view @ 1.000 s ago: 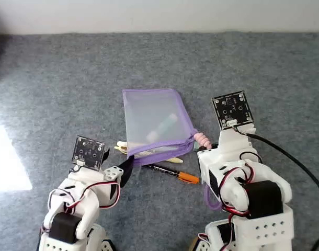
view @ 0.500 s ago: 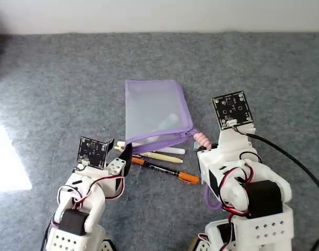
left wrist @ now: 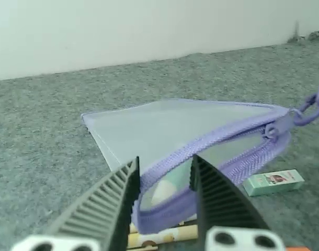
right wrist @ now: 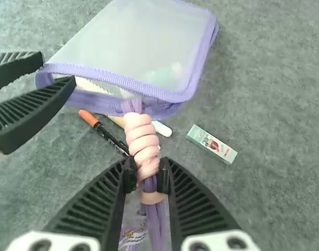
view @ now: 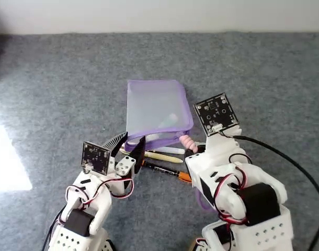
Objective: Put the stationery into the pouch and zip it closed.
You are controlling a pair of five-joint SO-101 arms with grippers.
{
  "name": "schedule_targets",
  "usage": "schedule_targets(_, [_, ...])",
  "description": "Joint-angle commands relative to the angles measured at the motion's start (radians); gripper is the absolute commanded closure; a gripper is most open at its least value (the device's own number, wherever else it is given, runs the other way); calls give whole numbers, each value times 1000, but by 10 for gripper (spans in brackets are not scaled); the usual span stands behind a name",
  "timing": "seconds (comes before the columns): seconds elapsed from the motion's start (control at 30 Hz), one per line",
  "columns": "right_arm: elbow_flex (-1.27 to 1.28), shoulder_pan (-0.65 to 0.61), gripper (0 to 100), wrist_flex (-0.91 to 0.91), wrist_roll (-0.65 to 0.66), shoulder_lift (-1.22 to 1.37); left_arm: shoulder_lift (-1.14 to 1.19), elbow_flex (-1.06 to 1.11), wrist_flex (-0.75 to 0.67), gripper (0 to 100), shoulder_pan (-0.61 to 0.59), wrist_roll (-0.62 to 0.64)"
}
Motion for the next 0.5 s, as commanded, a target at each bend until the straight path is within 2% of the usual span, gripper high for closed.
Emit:
schedule_targets(0.0, [-84,-15,991,54,11,-25,2,-8,-23,849,-26,15])
schedule_targets(0.1, [-137,-15,991,96,11,-25,3,-8,-18,857,-35,12])
schedule_targets(0.27, [-226,-15,991,110,11,-25,3,-8,23,936,-35,-38])
schedule_targets(0.47, [-307,-54,991,203,11,-25,3,-8,20,938,-51,-69])
